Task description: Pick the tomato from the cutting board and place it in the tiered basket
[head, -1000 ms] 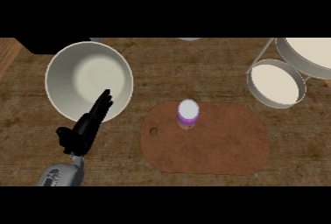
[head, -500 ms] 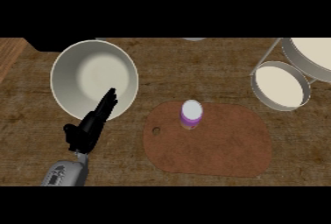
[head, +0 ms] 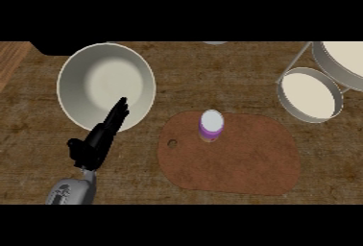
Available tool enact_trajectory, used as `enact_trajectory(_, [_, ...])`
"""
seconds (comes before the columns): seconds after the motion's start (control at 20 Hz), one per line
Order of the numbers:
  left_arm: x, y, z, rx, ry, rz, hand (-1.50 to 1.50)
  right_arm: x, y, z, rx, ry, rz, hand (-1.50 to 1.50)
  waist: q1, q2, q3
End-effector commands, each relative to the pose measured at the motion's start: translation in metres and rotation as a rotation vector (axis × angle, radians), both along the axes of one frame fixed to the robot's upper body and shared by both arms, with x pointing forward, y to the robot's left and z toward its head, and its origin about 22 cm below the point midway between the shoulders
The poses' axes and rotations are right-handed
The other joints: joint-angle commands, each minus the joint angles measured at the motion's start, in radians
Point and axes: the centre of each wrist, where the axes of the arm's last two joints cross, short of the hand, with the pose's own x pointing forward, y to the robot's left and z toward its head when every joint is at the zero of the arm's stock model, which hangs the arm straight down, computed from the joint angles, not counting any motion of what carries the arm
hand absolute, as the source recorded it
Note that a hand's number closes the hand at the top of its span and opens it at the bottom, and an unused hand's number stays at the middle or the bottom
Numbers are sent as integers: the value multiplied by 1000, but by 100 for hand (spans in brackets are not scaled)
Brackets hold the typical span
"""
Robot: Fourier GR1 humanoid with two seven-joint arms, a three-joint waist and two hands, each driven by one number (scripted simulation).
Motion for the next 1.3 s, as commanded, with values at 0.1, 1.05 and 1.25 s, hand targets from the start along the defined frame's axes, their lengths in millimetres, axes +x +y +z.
enact_trajectory(0.1, [-10, -13, 2, 2, -1, 8, 0, 38, 48, -13, -1, 37, 36, 150, 2, -1, 1])
enact_trajectory(1.05, [-11, 0, 0, 3, -9, 28, 0, 68, 79, -53, 475, 344, 34, -150, -16, -6, 0])
enact_trajectory(1.25, [-8, 5, -13, 5, -1, 41, 0, 66, 75, -56, 554, 299, 39, -150, -28, -6, 0])
